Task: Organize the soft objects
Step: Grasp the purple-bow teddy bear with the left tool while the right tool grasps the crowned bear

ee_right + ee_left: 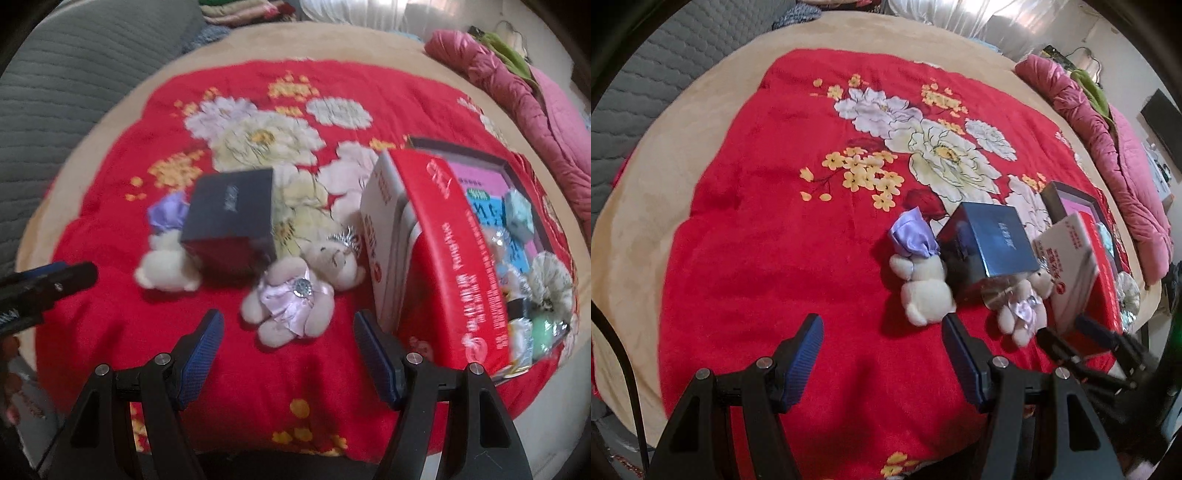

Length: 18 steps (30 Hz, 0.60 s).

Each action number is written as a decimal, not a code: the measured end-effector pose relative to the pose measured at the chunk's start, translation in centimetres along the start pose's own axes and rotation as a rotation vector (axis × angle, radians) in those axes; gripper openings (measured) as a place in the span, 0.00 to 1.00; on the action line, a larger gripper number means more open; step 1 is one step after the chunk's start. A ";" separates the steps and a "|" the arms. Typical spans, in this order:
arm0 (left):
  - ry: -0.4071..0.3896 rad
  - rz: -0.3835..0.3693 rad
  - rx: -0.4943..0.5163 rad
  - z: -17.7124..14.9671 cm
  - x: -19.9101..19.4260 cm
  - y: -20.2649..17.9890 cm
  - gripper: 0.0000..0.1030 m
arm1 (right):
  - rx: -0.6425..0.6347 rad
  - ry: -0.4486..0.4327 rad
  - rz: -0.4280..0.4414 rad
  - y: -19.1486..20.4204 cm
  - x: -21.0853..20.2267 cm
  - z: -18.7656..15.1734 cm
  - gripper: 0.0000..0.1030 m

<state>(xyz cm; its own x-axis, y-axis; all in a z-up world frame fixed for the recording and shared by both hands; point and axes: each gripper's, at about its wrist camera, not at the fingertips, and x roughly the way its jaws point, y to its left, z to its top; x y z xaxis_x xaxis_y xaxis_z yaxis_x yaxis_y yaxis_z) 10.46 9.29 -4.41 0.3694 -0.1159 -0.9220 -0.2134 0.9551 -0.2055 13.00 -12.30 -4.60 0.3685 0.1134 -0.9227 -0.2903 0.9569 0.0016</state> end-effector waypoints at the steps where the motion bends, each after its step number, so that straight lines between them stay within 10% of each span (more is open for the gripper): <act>1: 0.007 -0.005 -0.001 0.4 0.6 -0.2 0.64 | 0.026 0.014 -0.005 -0.1 0.9 0.1 0.72; 18: 0.078 -0.016 -0.019 3.9 7.4 -1.3 0.64 | 0.147 0.059 -0.056 -0.2 7.8 1.0 0.66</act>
<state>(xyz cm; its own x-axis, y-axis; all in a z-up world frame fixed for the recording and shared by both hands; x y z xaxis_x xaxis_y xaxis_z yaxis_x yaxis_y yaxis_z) 16.97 8.21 -9.72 0.3012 -0.1527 -0.9412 -0.2253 0.9477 -0.2259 16.84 -11.37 -11.36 0.3271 0.0470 -0.9438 -0.1370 0.9906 0.0018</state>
